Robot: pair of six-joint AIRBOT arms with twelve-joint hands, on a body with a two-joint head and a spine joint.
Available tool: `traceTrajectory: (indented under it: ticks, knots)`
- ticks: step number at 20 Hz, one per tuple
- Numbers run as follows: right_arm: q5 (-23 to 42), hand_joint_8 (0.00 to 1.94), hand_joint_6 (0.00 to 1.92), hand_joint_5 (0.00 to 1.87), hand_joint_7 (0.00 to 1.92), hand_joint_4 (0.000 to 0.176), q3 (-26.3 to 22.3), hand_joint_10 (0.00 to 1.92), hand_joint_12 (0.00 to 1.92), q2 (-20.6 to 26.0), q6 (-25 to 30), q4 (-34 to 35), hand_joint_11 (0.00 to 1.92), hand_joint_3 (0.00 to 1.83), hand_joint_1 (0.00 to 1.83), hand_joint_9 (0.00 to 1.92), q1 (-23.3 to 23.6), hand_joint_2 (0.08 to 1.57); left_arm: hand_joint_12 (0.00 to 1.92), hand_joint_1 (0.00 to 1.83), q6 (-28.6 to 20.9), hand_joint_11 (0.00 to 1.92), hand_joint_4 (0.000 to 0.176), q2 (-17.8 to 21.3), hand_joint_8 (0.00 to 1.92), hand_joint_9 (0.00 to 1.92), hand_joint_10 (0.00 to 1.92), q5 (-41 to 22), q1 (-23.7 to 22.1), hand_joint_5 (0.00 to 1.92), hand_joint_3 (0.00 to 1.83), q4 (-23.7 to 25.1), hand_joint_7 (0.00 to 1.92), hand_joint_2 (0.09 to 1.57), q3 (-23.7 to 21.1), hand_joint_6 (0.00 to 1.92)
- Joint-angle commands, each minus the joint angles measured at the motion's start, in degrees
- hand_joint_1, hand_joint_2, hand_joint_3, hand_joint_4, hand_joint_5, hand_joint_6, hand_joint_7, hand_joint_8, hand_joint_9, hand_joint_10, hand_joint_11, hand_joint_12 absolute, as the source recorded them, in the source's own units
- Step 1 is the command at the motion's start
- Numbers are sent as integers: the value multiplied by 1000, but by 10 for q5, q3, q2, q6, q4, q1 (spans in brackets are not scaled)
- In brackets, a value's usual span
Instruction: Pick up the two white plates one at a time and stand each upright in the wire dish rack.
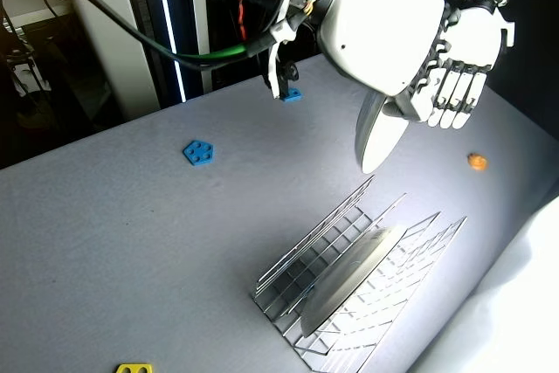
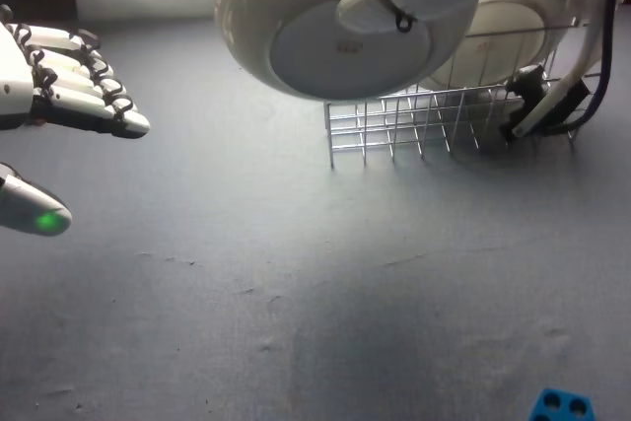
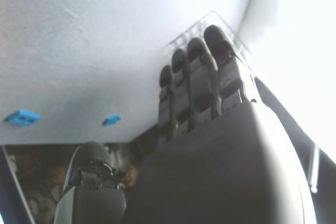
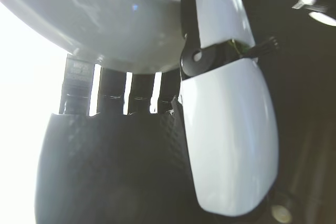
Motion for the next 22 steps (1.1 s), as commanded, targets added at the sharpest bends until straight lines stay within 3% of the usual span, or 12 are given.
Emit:
traceTrajectory:
  ticks: [1, 22]
  knots:
    - [6, 983, 1087, 869, 992, 0, 1, 1287, 1462, 4, 13, -27, 672, 1, 1371, 854, 12, 1132, 552, 0, -1, 0, 0, 6, 1, 252, 2, -5, -6, 232, 0, -34, 283, 1114, 1, 1]
    - [3, 999, 1133, 853, 968, 0, 31, 1283, 1448, 25, -16, -41, 679, 1, 1368, 852, -20, 1139, 580, 0, -4, 0, 0, -1, 4, 253, 2, -3, -12, 229, 0, -36, 279, 1107, 11, 1]
